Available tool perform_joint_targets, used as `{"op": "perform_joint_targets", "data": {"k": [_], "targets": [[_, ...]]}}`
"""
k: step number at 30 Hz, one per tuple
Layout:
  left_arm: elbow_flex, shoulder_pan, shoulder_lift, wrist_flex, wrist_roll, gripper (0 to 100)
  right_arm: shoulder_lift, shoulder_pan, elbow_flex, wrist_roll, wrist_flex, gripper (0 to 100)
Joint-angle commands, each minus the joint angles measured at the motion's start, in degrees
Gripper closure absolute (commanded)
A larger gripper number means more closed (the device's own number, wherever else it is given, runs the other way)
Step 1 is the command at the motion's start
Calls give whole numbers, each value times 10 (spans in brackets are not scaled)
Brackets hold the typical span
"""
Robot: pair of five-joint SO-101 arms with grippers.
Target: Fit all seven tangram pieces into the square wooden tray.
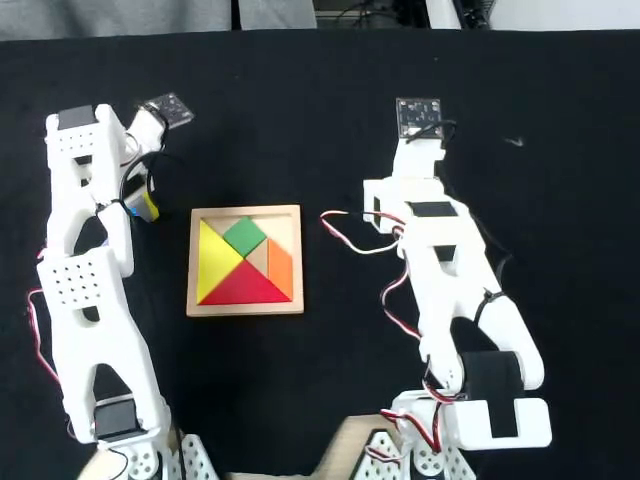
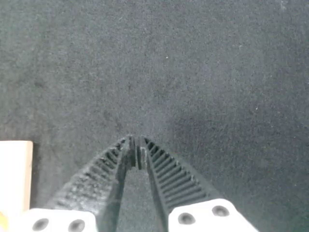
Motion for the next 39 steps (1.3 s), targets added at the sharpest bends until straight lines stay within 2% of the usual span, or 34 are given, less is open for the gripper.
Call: {"op": "perform_joint_targets", "data": {"k": [1,10,14,30,32,37,39], "targets": [[-22,-10,-9,7,-47,773,-27,-5,-2,6,-12,976],[-67,-35,-9,57,-103,773,-27,-14,-2,8,-12,976],[-63,-28,-8,54,-100,773,-27,-18,-1,30,-12,976],[-68,-7,36,38,-80,774,-27,-18,-1,33,-10,976],[-68,-10,36,41,-81,800,-27,-19,-1,33,-11,976],[-91,-13,38,44,-80,941,-27,-19,-1,33,-11,976],[-96,-11,38,60,-84,948,-27,-19,-1,33,-11,976]]}}
